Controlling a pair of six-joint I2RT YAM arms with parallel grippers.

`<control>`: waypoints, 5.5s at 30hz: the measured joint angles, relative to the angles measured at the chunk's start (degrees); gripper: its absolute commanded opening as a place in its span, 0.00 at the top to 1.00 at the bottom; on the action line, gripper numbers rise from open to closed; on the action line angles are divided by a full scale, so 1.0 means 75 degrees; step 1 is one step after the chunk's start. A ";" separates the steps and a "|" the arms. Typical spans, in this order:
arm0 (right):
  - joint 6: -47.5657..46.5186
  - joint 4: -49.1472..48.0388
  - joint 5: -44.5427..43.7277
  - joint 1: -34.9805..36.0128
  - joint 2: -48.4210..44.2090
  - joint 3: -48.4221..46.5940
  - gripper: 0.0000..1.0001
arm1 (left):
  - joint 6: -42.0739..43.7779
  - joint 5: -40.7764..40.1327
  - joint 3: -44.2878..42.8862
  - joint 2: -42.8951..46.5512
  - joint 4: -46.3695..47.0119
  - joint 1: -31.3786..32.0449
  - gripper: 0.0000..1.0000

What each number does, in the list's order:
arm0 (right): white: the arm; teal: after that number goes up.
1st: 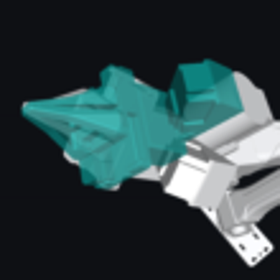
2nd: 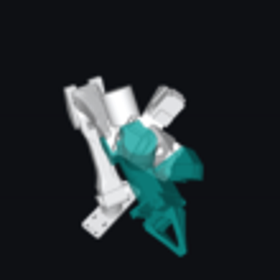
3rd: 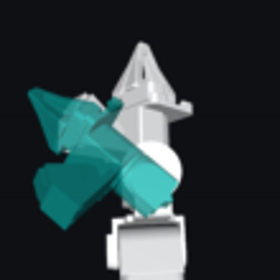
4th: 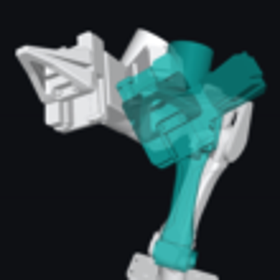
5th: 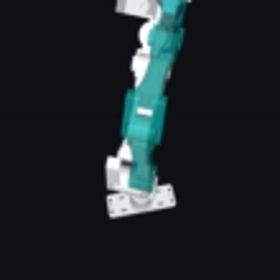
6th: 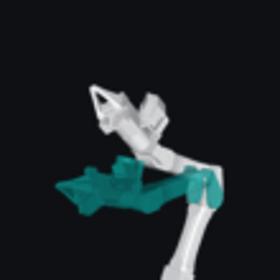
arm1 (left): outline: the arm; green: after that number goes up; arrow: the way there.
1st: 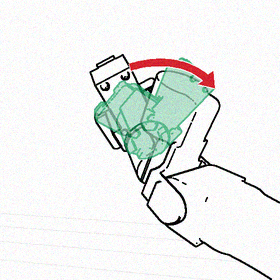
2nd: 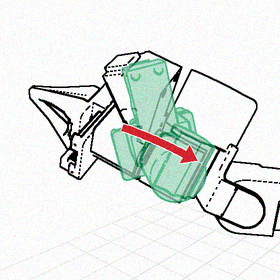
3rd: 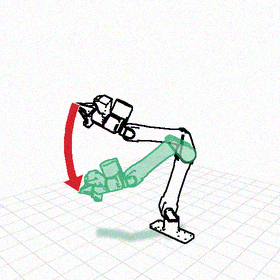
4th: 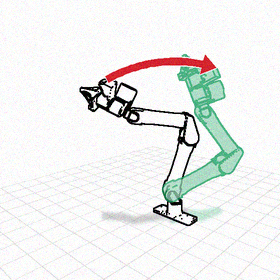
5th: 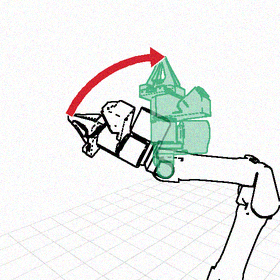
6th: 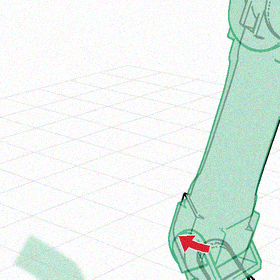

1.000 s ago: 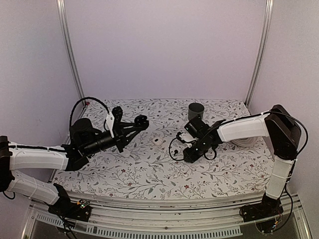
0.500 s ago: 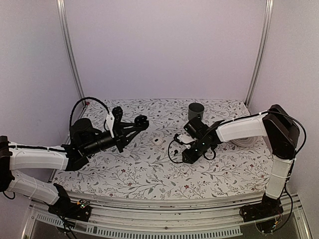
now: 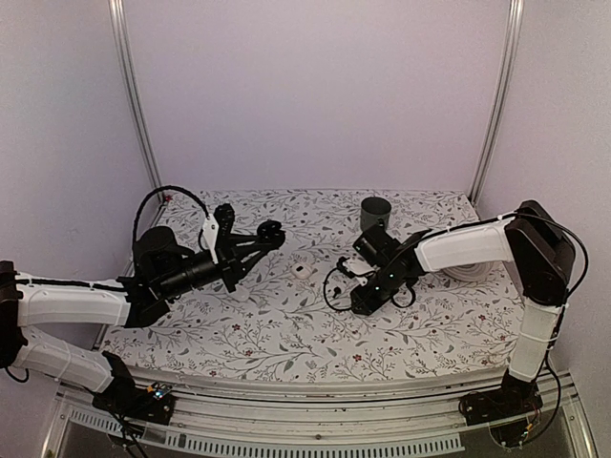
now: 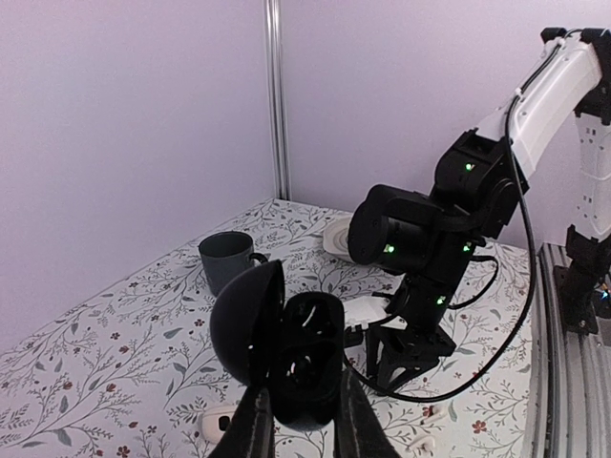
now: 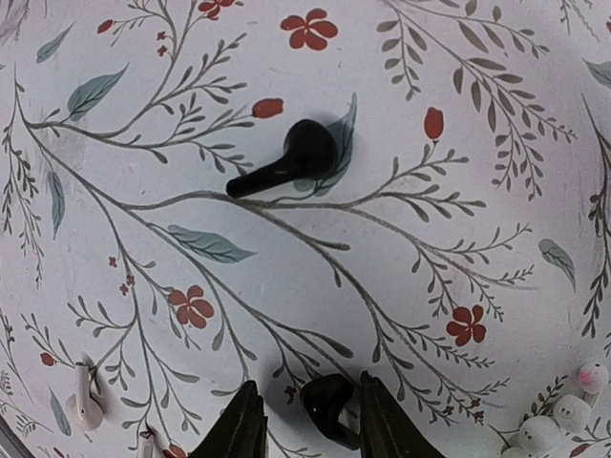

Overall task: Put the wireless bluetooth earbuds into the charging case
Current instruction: Adjust the right earbud at the center of the board, then pick up the right earbud from the center of the board, then insert the right earbud into the left side groove of the charging case.

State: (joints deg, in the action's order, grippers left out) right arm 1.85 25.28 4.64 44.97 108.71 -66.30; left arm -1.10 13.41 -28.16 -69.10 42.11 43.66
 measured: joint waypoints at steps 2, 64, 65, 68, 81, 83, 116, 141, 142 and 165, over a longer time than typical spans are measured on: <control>0.0178 0.0114 0.0006 0.0000 -0.0032 0.0000 0.64 | 0.0000 0.0003 0.0000 0.0000 0.0003 0.0000 1.00; -0.1311 0.0740 0.0868 -0.0420 -0.0047 -0.0697 0.66 | 0.0000 0.0061 -0.0015 0.0026 -0.0003 0.0000 1.00; -0.1311 0.0737 0.0866 -0.0420 -0.0029 -0.0667 0.66 | 0.0000 0.0061 -0.0015 0.0026 -0.0003 0.0000 1.00; -0.1311 0.0723 0.0863 -0.0420 0.0044 -0.0583 0.66 | 0.0000 0.0058 -0.0015 0.0026 -0.0006 0.0000 1.00; -0.1303 0.0402 0.0857 -0.0382 0.0160 -0.0259 0.67 | 0.0000 0.0061 -0.0017 0.0026 -0.0006 0.0000 1.00; -0.1294 0.0329 0.0848 -0.0347 0.0175 -0.0262 0.67 | 0.0000 0.0058 -0.0017 0.0026 -0.0006 0.0000 1.00; -0.1148 0.0286 0.0254 -0.0195 0.0172 -0.0245 0.76 | 0.0000 0.0061 -0.0119 0.0023 -0.0020 0.0000 1.00; -0.0198 -0.0871 0.0254 -0.0277 -0.0615 0.0842 0.93 | -0.0396 -0.0038 -0.0009 -0.0239 0.0391 -0.0070 1.00; -0.0143 -0.0973 0.0259 -0.0286 -0.0702 0.0889 0.93 | -0.0460 -0.0009 0.0023 -0.0280 0.0452 -0.0093 1.00; 0.0399 -0.2556 0.0466 0.0227 -0.3413 0.0778 0.91 | -0.1524 0.2101 -0.0361 -0.2256 0.1527 -0.0624 1.00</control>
State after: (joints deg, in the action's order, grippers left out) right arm 4.84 6.11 8.14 46.68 83.11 -60.47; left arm -12.53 29.17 -30.87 -86.02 53.56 38.98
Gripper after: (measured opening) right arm 0.133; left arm 0.168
